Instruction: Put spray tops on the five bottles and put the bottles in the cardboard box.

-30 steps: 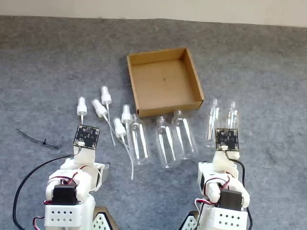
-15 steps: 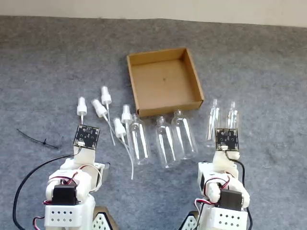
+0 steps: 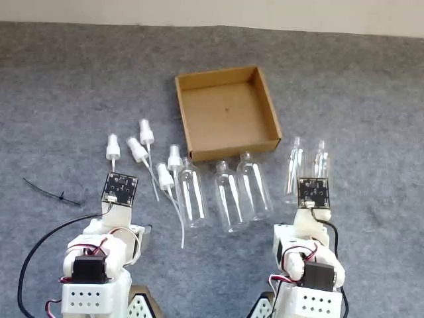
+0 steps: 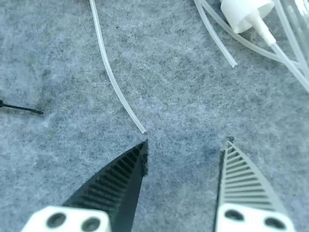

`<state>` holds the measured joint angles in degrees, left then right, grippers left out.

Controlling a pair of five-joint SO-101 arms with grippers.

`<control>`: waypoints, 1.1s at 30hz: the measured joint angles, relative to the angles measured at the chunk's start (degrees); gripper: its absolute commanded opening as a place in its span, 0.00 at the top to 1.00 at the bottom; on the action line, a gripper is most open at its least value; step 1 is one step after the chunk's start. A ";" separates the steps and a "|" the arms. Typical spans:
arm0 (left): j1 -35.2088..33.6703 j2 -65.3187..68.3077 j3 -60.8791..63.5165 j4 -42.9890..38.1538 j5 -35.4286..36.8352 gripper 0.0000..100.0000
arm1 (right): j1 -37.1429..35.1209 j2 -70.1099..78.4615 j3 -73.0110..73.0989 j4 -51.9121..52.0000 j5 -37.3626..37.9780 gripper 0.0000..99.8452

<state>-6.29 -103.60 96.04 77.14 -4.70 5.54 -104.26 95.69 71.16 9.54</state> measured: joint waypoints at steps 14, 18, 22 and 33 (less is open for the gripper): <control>0.00 0.00 0.00 0.00 0.00 0.78 | -5.63 0.00 0.00 0.00 0.00 0.94; 0.88 0.00 0.00 0.00 0.00 0.78 | -6.07 0.00 0.00 0.00 0.00 0.94; 1.85 0.00 0.00 0.00 0.00 0.78 | -6.42 0.00 0.00 0.00 0.00 0.94; 3.16 0.00 0.00 0.00 0.00 0.78 | -4.22 0.00 0.00 -7.38 0.00 0.94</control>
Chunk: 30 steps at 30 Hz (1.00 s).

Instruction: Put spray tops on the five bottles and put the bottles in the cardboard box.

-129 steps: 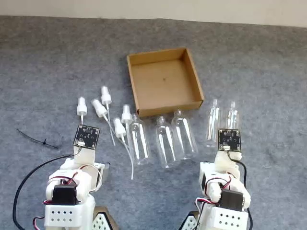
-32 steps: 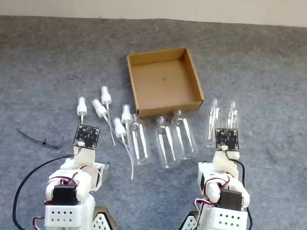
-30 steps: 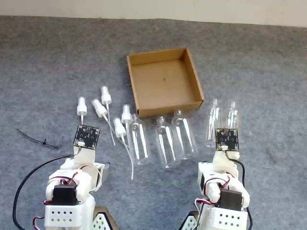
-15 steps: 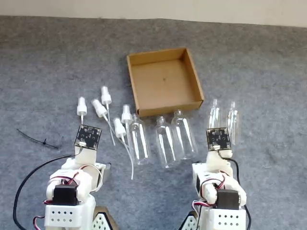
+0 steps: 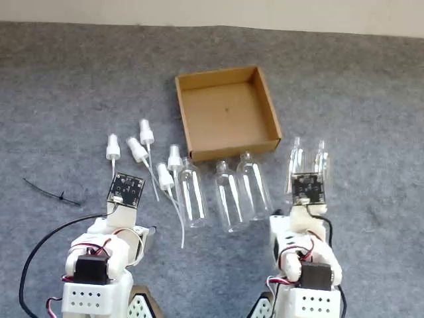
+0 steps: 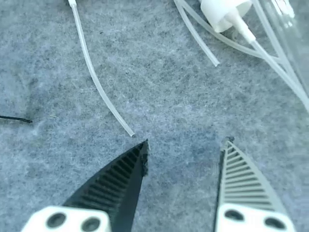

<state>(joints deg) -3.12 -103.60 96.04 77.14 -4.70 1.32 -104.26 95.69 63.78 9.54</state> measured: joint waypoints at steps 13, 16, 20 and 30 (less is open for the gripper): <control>0.00 0.00 0.00 0.00 0.00 0.78 | 6.07 5.89 -11.87 -2.55 7.65 0.91; 0.00 0.00 0.00 0.00 0.00 0.78 | 6.07 16.70 -22.07 -1.41 7.65 0.84; 0.00 0.00 0.00 0.00 0.00 0.78 | 5.98 37.89 -39.82 2.81 7.47 0.78; 0.00 0.00 0.00 0.00 0.00 0.78 | 1.58 92.66 -85.10 17.49 5.01 0.72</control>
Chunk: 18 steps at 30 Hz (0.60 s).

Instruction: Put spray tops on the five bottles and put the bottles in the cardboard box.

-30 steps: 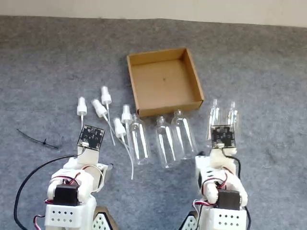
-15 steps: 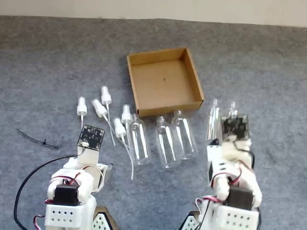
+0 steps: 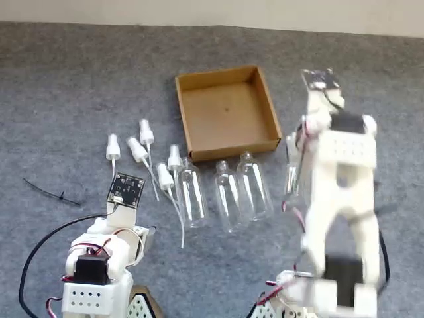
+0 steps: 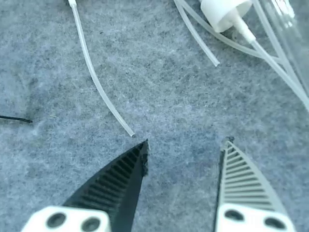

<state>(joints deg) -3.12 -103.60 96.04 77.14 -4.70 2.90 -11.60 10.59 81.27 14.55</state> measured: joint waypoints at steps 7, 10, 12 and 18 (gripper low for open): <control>0.00 0.00 0.00 0.00 0.00 0.78 | -1.05 20.57 -11.96 0.26 -0.35 0.72; 0.00 0.00 0.00 0.00 0.00 0.78 | -1.05 24.35 -12.75 0.26 -0.35 0.72; 0.00 0.00 0.00 0.00 0.00 0.78 | -0.44 24.79 -12.92 0.26 -0.35 0.72; 0.00 0.00 0.00 0.00 0.00 0.78 | 3.69 25.14 -13.54 -0.18 -0.35 0.72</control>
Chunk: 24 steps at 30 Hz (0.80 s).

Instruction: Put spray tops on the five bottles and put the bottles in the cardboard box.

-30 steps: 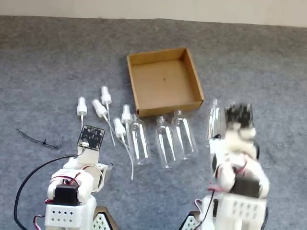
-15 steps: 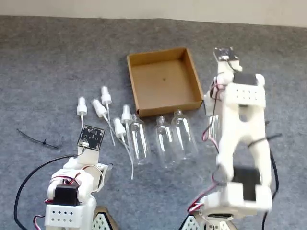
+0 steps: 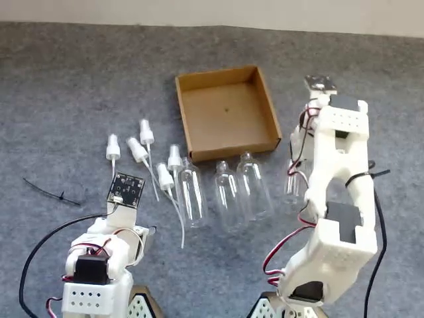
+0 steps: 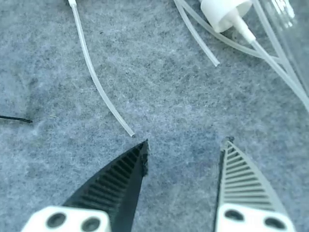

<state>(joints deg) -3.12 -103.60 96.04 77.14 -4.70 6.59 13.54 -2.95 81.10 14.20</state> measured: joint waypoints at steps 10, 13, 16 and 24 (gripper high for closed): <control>0.00 0.00 0.00 0.00 0.00 0.78 | 3.08 0.00 0.00 -8.00 2.64 0.72; 0.00 0.00 0.00 0.00 0.00 0.78 | 3.16 0.35 0.00 -8.62 2.99 0.72; 0.00 0.00 0.00 0.00 0.00 0.78 | 3.16 3.60 0.00 -9.85 2.99 0.72; 0.00 0.00 0.00 0.00 0.00 0.78 | 5.10 13.80 -1.58 -10.29 2.99 0.82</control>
<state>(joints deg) -3.12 -103.60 96.04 77.14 -4.70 11.69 27.34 -4.53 70.81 17.19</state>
